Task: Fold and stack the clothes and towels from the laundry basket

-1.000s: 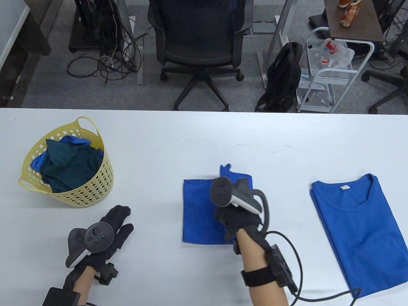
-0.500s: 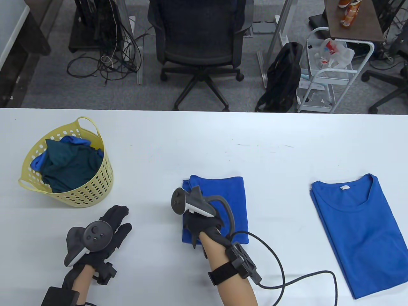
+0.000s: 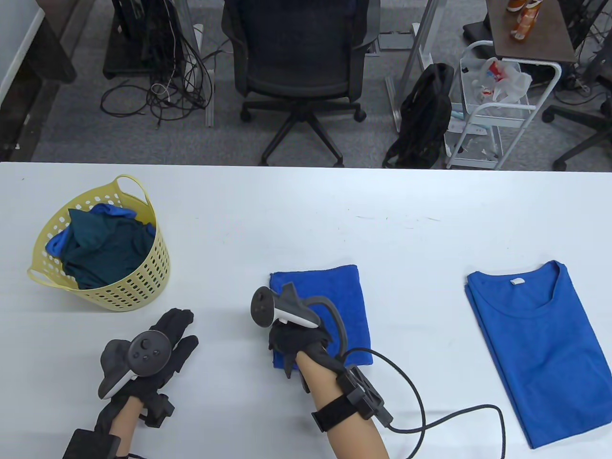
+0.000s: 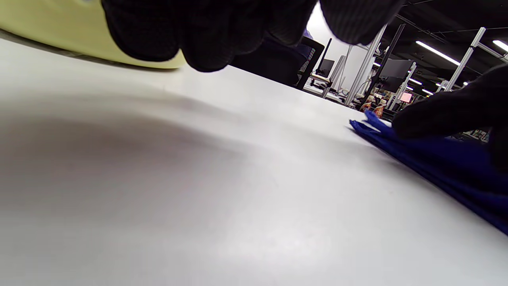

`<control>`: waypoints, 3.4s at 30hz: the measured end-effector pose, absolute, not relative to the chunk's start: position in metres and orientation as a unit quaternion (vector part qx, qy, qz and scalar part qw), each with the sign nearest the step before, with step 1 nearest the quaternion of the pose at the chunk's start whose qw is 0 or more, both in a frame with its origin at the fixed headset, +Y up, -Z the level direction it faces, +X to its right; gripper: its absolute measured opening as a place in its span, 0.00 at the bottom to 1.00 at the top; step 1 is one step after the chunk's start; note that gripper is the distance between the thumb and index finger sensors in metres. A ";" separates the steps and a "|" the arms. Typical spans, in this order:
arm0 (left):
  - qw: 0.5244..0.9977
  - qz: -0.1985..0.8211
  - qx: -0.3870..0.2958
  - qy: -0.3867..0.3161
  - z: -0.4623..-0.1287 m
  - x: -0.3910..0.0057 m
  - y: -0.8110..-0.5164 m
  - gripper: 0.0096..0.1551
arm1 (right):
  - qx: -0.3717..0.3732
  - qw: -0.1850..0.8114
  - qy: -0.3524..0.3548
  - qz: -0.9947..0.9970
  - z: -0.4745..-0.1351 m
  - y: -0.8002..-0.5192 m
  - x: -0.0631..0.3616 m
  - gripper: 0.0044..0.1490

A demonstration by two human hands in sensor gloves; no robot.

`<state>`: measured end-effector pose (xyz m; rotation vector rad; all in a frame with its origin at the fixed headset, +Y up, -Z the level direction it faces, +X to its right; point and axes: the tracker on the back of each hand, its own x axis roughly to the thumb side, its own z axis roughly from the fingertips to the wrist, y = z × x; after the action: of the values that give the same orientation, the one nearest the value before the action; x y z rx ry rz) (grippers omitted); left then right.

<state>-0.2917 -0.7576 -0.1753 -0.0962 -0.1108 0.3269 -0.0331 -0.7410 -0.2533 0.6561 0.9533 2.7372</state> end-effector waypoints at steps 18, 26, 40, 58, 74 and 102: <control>0.949 0.223 -0.221 -0.010 -0.305 -0.145 -0.765 0.52 | -0.138 0.211 0.177 0.952 -0.327 -0.768 0.116 0.55; 0.940 0.052 -0.334 -0.038 -0.344 -0.113 -0.776 0.72 | -0.037 0.253 0.136 0.957 -0.332 -0.761 0.117 0.24; 0.981 0.120 -0.091 -0.125 -0.300 -0.131 -0.678 0.28 | 0.116 0.212 0.049 0.969 -0.266 -0.654 0.135 0.43; 0.820 0.408 -0.301 -0.266 -0.292 0.042 -0.658 0.38 | -0.222 0.029 0.012 0.975 -0.265 -0.584 0.269 0.29; 0.956 0.186 -0.078 -0.215 -0.213 -0.173 -0.676 0.47 | 0.047 0.173 0.053 0.982 -0.232 -0.673 0.165 0.45; 0.897 -0.003 -0.362 0.252 -0.362 -0.399 -0.657 0.45 | 0.134 0.143 0.089 0.977 -0.190 -0.731 0.062 0.45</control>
<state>-0.3994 -0.6566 -0.3622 -0.7503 0.5221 -0.0055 0.0620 -0.7312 -0.1903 0.3870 0.2556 2.8162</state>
